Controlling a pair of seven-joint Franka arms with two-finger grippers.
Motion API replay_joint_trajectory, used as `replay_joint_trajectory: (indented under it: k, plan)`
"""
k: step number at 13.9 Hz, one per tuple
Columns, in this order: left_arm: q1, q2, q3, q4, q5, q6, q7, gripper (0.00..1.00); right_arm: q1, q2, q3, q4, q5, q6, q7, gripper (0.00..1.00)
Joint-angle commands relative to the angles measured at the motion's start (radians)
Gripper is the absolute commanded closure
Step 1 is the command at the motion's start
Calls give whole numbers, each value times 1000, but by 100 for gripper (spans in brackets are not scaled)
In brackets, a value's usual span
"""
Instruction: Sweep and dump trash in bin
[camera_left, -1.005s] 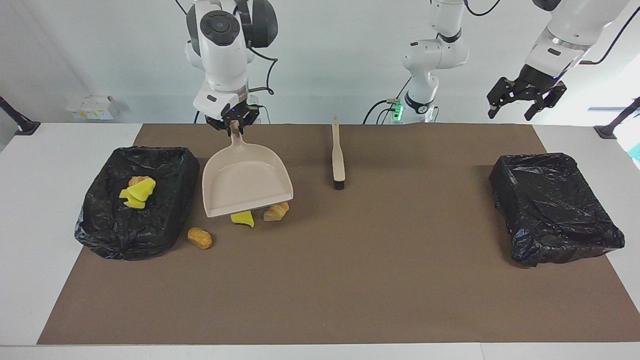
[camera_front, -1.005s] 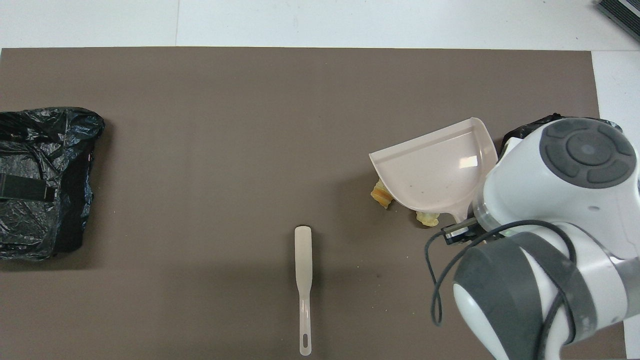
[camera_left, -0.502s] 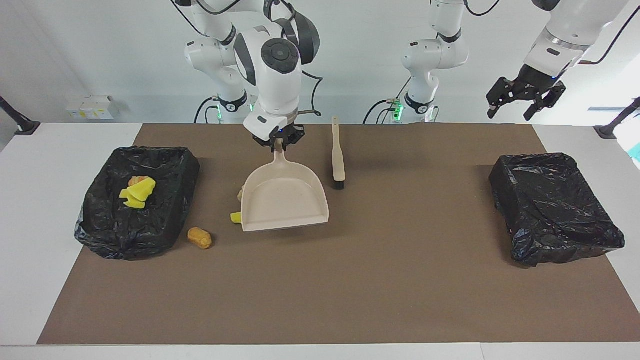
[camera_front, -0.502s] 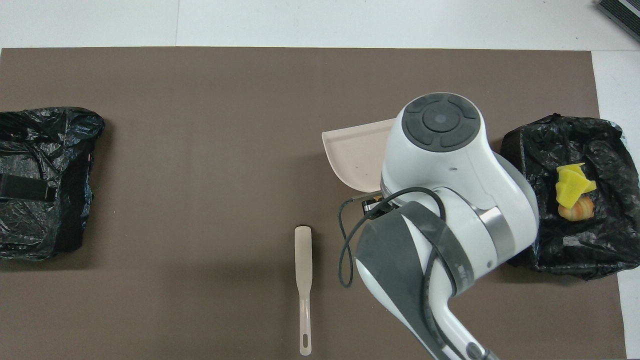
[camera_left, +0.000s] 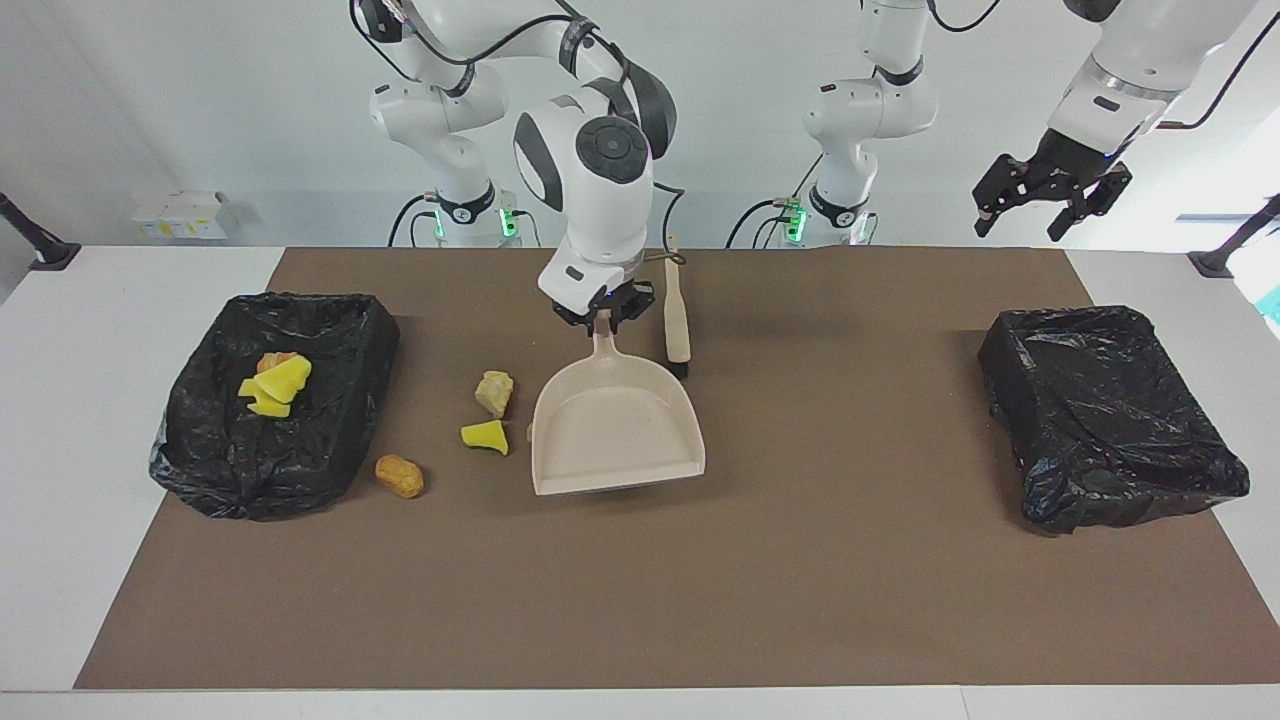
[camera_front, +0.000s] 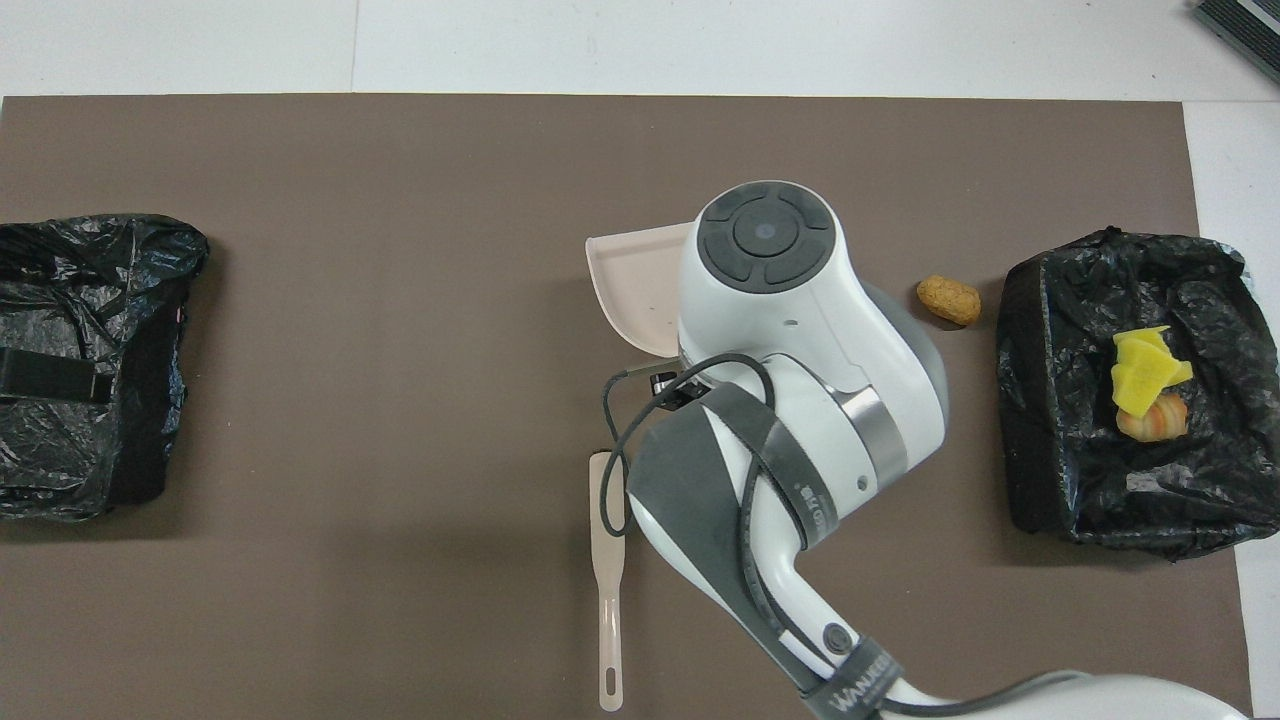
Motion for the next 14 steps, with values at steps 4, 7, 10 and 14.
replay_joint_trajectory:
  k: [4,7,10,14]
  plan:
    - [12,-15,-6,-7,-6,-18,10,0,32,183,5,154,27,49,82,100]
    - [12,-17,-6,-9,-6,-21,9,0,32,219,5,144,27,110,82,100]
    - [12,-21,-6,-14,-6,-19,10,0,45,231,5,122,37,173,102,100]
    - [13,-21,-6,-14,-6,-18,10,0,16,210,5,78,92,230,85,0]
